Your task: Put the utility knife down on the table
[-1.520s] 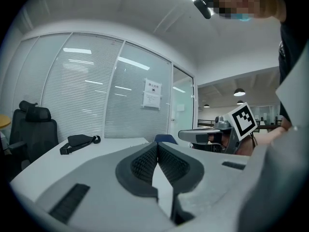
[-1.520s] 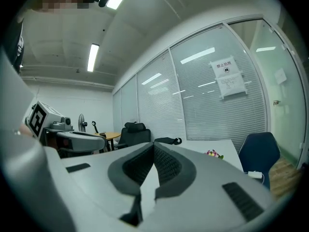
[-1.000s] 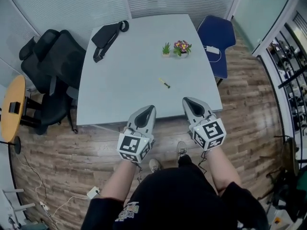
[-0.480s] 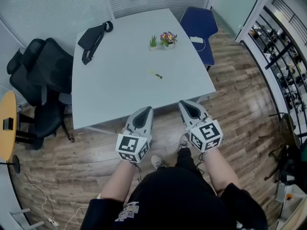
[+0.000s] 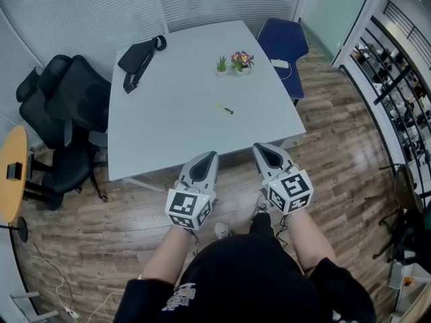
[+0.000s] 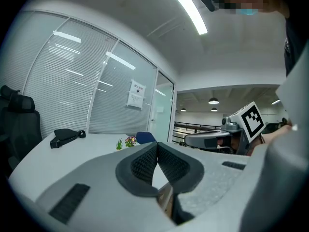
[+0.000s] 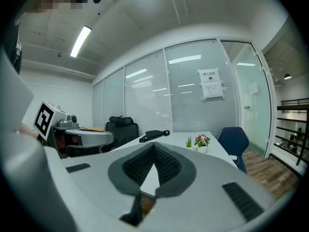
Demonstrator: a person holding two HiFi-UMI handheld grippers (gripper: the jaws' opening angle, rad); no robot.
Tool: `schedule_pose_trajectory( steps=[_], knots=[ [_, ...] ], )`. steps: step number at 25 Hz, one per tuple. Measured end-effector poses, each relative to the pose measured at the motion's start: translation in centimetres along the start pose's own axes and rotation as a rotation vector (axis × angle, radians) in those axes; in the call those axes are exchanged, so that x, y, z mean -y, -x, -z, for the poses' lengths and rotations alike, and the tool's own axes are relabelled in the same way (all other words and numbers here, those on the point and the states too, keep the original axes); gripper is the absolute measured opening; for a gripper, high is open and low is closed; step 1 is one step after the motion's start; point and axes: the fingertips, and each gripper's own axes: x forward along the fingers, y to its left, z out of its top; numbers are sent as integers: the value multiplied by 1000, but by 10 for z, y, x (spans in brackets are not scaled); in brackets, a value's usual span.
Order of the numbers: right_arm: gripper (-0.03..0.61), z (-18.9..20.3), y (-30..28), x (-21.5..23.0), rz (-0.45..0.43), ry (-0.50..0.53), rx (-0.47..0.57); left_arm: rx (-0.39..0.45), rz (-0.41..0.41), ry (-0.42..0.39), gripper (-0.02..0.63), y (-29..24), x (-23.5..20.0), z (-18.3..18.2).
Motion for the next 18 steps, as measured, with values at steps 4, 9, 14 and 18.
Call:
schedule_pose_trajectory(
  steps=[4,9,14,18],
  knots=[
    [3,0,-4,-5,-6,-4,-2,-6,-5,-3,5,4,-5,1],
    [3,0,-8,-5,-7,-7,-2,-6,-7,-2,5,3,-9,0],
    [3,0,-7,-3,-12,-6,-3,-6,-12,-6,5,2,-8,0],
    [3,1,-4,-2,-15,-6,-2,-5,-15,-4,5,1,-5,0]
  ],
)
